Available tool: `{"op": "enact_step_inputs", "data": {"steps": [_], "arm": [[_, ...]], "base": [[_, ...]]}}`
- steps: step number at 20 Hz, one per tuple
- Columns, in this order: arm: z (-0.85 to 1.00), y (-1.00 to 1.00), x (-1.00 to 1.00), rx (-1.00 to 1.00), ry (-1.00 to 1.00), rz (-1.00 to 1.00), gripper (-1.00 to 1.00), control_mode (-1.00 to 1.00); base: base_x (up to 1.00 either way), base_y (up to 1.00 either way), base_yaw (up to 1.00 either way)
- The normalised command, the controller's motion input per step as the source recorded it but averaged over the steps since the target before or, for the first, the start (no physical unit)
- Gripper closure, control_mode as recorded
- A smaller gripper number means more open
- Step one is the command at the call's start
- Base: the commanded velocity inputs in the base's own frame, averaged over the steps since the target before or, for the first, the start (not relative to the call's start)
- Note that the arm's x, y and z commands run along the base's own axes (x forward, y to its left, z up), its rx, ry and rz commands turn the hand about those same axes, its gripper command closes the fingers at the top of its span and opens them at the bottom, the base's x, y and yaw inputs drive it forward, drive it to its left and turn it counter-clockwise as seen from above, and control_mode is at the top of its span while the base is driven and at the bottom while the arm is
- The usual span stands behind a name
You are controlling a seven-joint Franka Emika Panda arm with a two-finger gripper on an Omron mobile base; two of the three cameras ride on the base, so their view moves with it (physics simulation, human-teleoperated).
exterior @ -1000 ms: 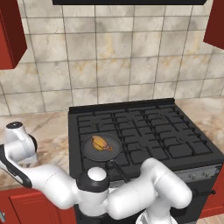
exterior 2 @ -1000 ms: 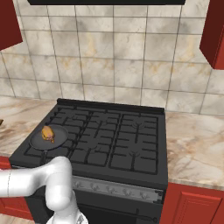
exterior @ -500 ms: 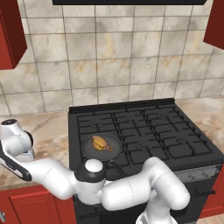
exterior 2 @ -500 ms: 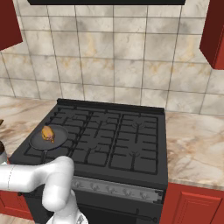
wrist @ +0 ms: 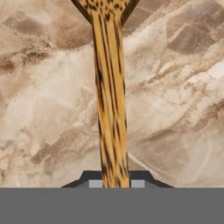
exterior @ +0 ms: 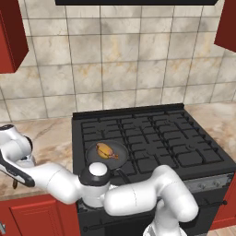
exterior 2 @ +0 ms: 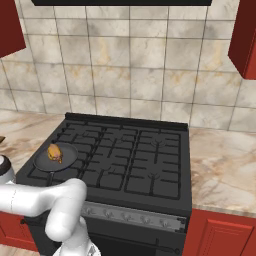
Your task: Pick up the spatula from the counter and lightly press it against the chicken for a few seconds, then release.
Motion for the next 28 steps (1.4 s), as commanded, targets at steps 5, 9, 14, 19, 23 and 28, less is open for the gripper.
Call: {"op": "enact_step_inputs", "data": {"steps": [5, 9, 14, 19, 23, 28], "arm": [[0.06, -0.05, -0.28, 0.00, -0.02, -0.01, 1.00, -1.00], [0.11, -0.26, -0.31, 0.00, -0.07, -0.01, 1.00, -1.00], [0.09, -0.49, 0.07, 0.00, -0.15, 0.00, 1.00, -1.00], [0.14, -0.57, 0.03, 0.00, -0.18, 0.00, 1.00, -1.00], [0.24, -0.56, -0.09, 0.00, -0.19, 0.00, 1.00, -1.00], [0.18, -0.69, -0.11, 0.00, -0.18, 0.00, 1.00, -1.00]], "base": [[0.00, 0.00, 0.00], [0.00, 0.00, 0.00], [0.00, 0.00, 0.00], [0.00, 0.00, 0.00], [0.00, 0.00, 0.00], [0.00, 0.00, 0.00]]}}
